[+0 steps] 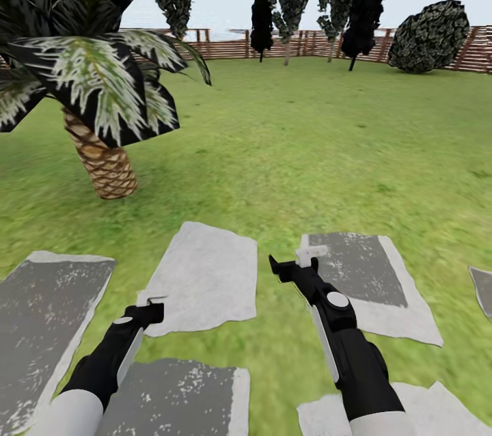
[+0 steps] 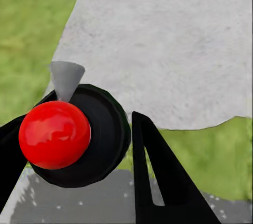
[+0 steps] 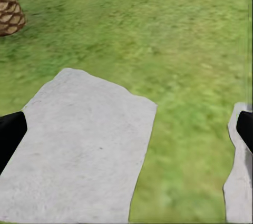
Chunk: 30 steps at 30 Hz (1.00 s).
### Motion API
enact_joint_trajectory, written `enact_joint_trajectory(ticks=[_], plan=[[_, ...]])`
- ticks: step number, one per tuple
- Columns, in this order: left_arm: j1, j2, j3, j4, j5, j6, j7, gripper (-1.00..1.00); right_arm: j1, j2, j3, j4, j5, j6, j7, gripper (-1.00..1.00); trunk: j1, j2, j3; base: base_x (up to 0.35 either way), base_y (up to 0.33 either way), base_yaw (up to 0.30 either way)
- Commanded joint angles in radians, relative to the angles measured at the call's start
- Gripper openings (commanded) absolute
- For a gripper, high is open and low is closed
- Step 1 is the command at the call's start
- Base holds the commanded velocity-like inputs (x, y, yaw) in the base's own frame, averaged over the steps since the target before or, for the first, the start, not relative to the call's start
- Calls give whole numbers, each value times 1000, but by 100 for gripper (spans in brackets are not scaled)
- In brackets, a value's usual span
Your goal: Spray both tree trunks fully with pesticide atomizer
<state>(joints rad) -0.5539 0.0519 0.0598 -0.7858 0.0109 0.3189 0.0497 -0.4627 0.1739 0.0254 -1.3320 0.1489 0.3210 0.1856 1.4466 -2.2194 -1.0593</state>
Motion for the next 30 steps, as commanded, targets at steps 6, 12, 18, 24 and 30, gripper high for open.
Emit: enact_joint_trajectory(ticks=[6,12,18,24,30], plan=[[0,0,0,-3,1,6,2,-100,-1,1,-1,-1,11,4,6,100,0,0,4,115,-271,-287],[0,0,0,-3,1,7,2,-100,-1,1,-1,-1,11,4,6,100,0,0,9,159,-256,-287],[0,0,0,-3,1,8,2,-100,-1,1,-1,-1,11,4,6,100,0,0,14,210,-219,-287],[0,0,0,-3,1,8,2,-100,-1,1,-1,-1,11,4,6,100,0,0,19,234,-198,-287],[0,0,0,-3,0,7,2,-100,-1,1,-1,-1,11,4,6,100,0,0,23,238,-194,-287]])
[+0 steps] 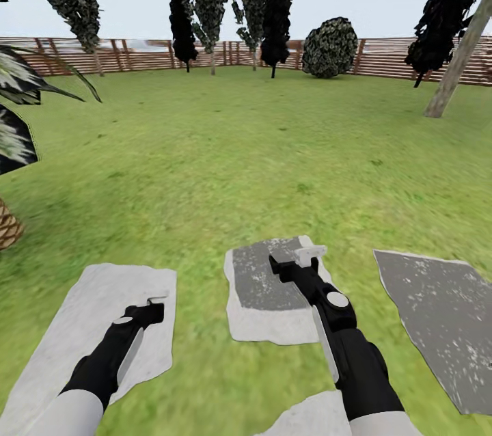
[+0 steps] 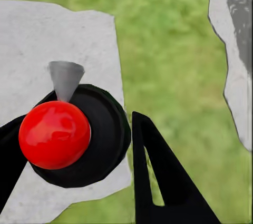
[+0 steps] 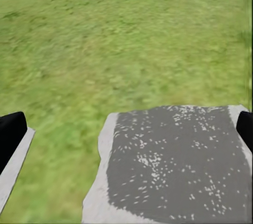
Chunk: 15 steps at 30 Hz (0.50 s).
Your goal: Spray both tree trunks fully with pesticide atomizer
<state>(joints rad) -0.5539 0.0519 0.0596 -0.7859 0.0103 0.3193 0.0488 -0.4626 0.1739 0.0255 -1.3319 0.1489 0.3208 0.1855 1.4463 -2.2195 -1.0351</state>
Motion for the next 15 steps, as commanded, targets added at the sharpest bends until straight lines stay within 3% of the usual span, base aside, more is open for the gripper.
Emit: enact_joint_trajectory(ticks=[1,15], plan=[[0,0,0,-3,1,6,2,-100,-1,1,-1,-1,11,4,6,100,0,0,0,239,-192,-287],[0,0,-1,-1,1,6,2,-100,-1,1,-1,-1,11,4,6,100,0,0,11,243,-188,-287]])
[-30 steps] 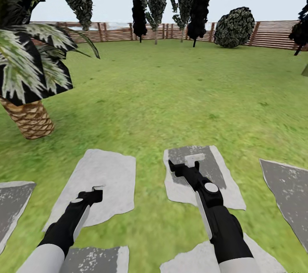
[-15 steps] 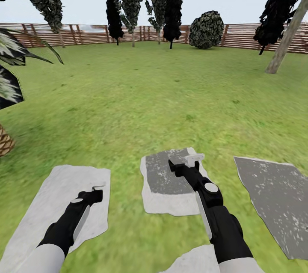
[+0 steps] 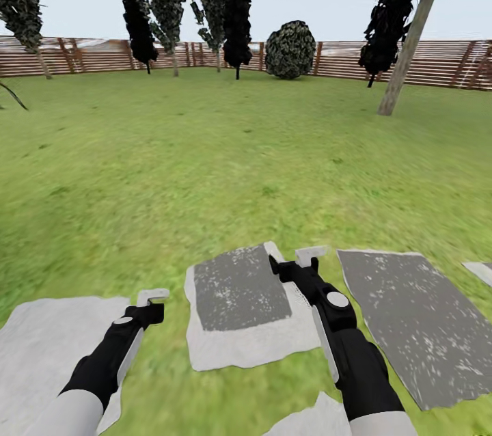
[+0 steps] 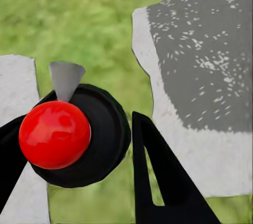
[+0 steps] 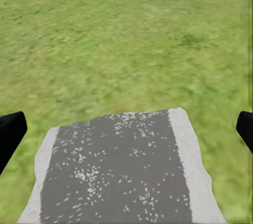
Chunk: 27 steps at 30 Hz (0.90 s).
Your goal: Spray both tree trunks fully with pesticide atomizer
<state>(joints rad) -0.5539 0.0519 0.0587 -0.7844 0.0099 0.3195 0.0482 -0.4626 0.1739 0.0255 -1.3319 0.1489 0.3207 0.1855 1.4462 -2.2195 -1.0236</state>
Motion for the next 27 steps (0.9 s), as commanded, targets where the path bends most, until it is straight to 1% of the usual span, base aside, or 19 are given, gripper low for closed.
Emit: enact_joint_trajectory(ticks=[1,10,19,27], plan=[[0,0,0,-3,1,7,2,-100,-1,1,-1,-1,11,4,6,100,0,0,0,268,-172,-287],[0,0,1,-3,1,6,3,-100,-1,1,-1,-1,11,5,6,100,0,0,5,278,-165,-289],[0,0,1,-3,2,6,4,-100,-1,1,-1,-2,9,4,6,100,0,0,1,282,-153,-292],[0,0,0,-3,1,6,7,-100,-1,1,-1,-3,10,4,6,100,0,0,0,320,-37,-297]])
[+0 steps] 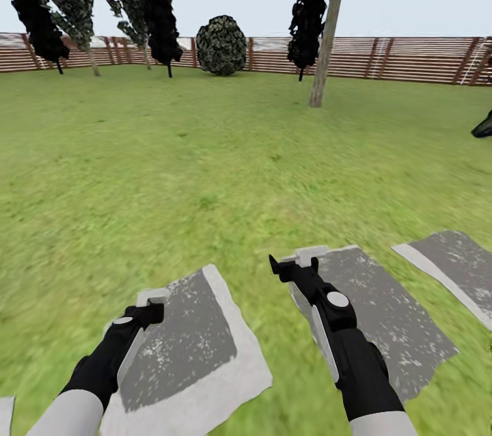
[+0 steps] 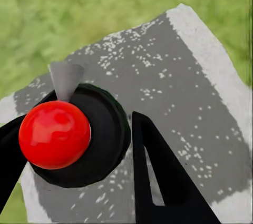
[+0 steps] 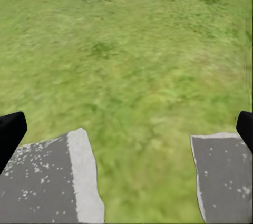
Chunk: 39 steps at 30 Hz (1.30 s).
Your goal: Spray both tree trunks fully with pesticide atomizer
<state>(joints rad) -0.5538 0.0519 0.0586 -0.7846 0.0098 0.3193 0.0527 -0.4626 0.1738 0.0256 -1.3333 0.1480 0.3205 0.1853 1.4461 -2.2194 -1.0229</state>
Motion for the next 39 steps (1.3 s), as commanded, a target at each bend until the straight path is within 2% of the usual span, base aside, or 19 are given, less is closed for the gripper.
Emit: enact_joint_trajectory(ticks=[1,10,36,39], plan=[[0,0,-1,-2,1,6,2,-100,-1,1,-1,-1,11,5,6,100,0,0,-1,334,-3,-300],[0,0,-2,-2,1,6,5,-100,-1,1,-1,0,12,5,6,100,0,0,-1,335,0,-296],[0,-1,-2,-2,0,4,0,-100,-1,1,-3,4,14,3,5,100,0,0,-1,335,0,-9],[0,-2,-2,-2,0,4,-1,-100,-1,1,-4,29,12,2,5,100,0,0,-1,335,0,0]])
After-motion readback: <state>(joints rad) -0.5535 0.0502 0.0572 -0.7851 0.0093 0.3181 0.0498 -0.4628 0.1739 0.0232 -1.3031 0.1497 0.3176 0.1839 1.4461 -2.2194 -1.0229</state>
